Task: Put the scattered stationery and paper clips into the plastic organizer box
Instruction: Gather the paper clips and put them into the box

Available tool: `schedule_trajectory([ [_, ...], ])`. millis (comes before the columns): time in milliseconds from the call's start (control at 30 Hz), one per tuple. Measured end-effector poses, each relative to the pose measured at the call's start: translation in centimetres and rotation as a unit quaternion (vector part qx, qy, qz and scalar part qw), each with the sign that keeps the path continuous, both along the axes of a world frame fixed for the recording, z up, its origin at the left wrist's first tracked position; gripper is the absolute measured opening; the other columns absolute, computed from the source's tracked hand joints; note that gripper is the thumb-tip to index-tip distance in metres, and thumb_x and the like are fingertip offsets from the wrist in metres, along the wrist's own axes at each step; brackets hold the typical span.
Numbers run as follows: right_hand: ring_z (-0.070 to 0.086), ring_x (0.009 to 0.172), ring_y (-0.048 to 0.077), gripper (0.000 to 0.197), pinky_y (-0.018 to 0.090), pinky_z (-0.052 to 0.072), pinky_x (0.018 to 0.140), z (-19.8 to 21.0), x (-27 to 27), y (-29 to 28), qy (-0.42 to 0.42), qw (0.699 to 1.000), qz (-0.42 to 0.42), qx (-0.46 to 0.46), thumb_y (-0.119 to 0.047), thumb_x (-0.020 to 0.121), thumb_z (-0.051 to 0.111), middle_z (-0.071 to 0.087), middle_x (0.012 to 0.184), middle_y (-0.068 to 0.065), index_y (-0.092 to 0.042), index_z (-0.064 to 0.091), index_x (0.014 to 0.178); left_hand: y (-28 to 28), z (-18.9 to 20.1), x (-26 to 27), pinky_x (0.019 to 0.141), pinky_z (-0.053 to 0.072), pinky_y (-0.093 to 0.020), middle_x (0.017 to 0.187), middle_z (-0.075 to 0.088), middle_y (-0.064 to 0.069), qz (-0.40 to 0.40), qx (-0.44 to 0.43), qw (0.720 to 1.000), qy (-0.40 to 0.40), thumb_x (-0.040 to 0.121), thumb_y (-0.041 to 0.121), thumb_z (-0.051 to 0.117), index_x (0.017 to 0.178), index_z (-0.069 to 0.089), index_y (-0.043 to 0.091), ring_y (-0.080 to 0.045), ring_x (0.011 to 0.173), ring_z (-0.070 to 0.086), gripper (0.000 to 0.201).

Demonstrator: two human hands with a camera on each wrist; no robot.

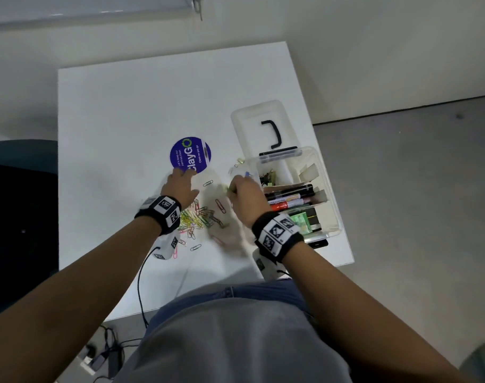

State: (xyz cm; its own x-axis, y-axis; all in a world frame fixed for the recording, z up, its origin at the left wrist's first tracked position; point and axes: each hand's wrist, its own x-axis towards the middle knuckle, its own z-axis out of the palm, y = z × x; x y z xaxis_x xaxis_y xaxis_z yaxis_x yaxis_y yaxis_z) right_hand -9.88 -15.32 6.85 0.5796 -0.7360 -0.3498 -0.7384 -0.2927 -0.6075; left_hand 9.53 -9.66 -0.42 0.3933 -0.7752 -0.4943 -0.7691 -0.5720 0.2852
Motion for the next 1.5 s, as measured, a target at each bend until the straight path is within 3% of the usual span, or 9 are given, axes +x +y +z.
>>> schedule_trajectory([
  [167, 0.059, 0.078, 0.021, 0.011, 0.030, 0.048, 0.066, 3.5, -4.8, -5.2, -0.066, 0.988, -0.131, -0.046, -0.006, 0.092, 0.053, 0.059, 0.086, 0.004, -0.012, 0.054, 0.084, 3.2, -1.5, -0.1, 0.106, 0.036, -0.054, 0.148, 0.019, -0.020, -0.020, 0.107, 0.994, -0.027, 0.071, 0.054, 0.076, 0.150, 0.019, 0.019, -0.042, 0.135, 0.027, 0.103],
  [300, 0.056, 0.084, 0.026, 0.011, 0.029, 0.045, 0.074, 2.6, -8.4, -9.1, 0.027, 0.976, -0.188, -0.105, -0.008, 0.095, 0.051, 0.057, 0.105, 0.015, -0.001, 0.058, 0.100, 5.3, -1.8, -1.7, 0.102, 0.041, -0.052, 0.151, 0.016, -0.016, -0.042, 0.125, 0.991, -0.027, 0.066, 0.044, 0.084, 0.151, 0.016, 0.021, -0.039, 0.135, 0.025, 0.111],
  [433, 0.058, 0.100, 0.036, 0.018, 0.032, 0.044, 0.081, 0.7, -9.8, -11.0, 0.124, 0.974, -0.168, -0.092, -0.005, 0.093, 0.051, 0.057, 0.113, 0.022, 0.002, 0.059, 0.108, 6.3, -2.1, -3.0, 0.088, 0.052, -0.046, 0.139, 0.028, -0.015, -0.025, 0.089, 0.994, -0.056, 0.071, 0.017, 0.083, 0.143, 0.030, 0.017, -0.036, 0.123, 0.036, 0.090],
  [600, 0.061, 0.103, 0.032, 0.021, 0.033, 0.048, 0.085, 0.8, -9.2, -11.4, 0.139, 0.979, -0.125, -0.078, -0.013, 0.094, 0.055, 0.065, 0.113, 0.017, -0.002, 0.064, 0.109, 6.6, -2.6, -3.5, 0.083, 0.052, -0.042, 0.119, 0.043, -0.019, 0.001, 0.026, 0.998, -0.053, 0.080, -0.009, 0.054, 0.126, 0.046, 0.007, -0.036, 0.103, 0.051, 0.049],
  [767, 0.060, 0.099, 0.027, 0.024, 0.031, 0.047, 0.079, 2.9, -6.6, -8.5, 0.037, 0.985, -0.133, -0.108, -0.013, 0.095, 0.052, 0.054, 0.121, 0.012, -0.007, 0.057, 0.118, 6.6, -2.6, -3.5, 0.077, 0.049, -0.042, 0.107, 0.052, -0.018, 0.033, 0.007, 0.999, -0.022, 0.088, -0.001, 0.047, 0.114, 0.051, 0.007, -0.037, 0.091, 0.059, 0.027],
  [900, 0.062, 0.094, 0.024, 0.020, 0.035, 0.052, 0.083, 3.4, -1.5, -3.9, -0.034, 0.996, -0.013, -0.087, -0.014, 0.094, 0.053, 0.057, 0.114, 0.009, -0.010, 0.059, 0.112, 7.1, -2.5, -2.7, 0.071, 0.044, -0.036, 0.099, 0.058, -0.016, 0.052, -0.004, 0.999, -0.013, 0.091, 0.006, 0.047, 0.103, 0.056, 0.009, -0.034, 0.089, 0.059, 0.015],
  [1100, 0.058, 0.103, 0.037, 0.038, 0.042, 0.049, 0.082, -2.2, 3.6, 2.6, 0.117, 0.971, 0.207, -0.020, -0.004, 0.091, 0.046, 0.048, 0.123, 0.017, -0.007, 0.047, 0.128, 8.9, -1.4, -1.5, 0.072, 0.039, -0.033, 0.102, 0.061, -0.014, 0.066, -0.015, 0.998, -0.011, 0.090, 0.007, 0.051, 0.104, 0.060, 0.010, -0.034, 0.095, 0.058, 0.017],
  [1367, 0.044, 0.118, 0.036, 0.071, 0.044, 0.050, 0.084, -8.4, 4.7, 4.4, 0.180, 0.967, 0.175, -0.036, -0.020, 0.080, 0.074, 0.033, 0.136, 0.018, -0.008, 0.033, 0.138, 12.7, -0.5, 0.0, 0.073, 0.047, -0.037, 0.097, 0.062, -0.008, 0.079, -0.010, 0.997, 0.014, 0.091, 0.012, 0.051, 0.096, 0.061, 0.014, -0.030, 0.088, 0.059, 0.011],
  [1500, 0.049, 0.115, 0.034, 0.051, 0.041, 0.050, 0.082, -8.8, 5.0, 5.1, 0.185, 0.959, 0.206, -0.067, 0.004, 0.085, 0.052, 0.042, 0.132, 0.020, -0.002, 0.037, 0.134, 14.2, -0.2, 0.4, 0.075, 0.049, -0.039, 0.094, 0.065, -0.007, 0.099, -0.018, 0.994, 0.034, 0.090, 0.013, 0.055, 0.093, 0.063, 0.016, -0.029, 0.087, 0.060, 0.009],
])
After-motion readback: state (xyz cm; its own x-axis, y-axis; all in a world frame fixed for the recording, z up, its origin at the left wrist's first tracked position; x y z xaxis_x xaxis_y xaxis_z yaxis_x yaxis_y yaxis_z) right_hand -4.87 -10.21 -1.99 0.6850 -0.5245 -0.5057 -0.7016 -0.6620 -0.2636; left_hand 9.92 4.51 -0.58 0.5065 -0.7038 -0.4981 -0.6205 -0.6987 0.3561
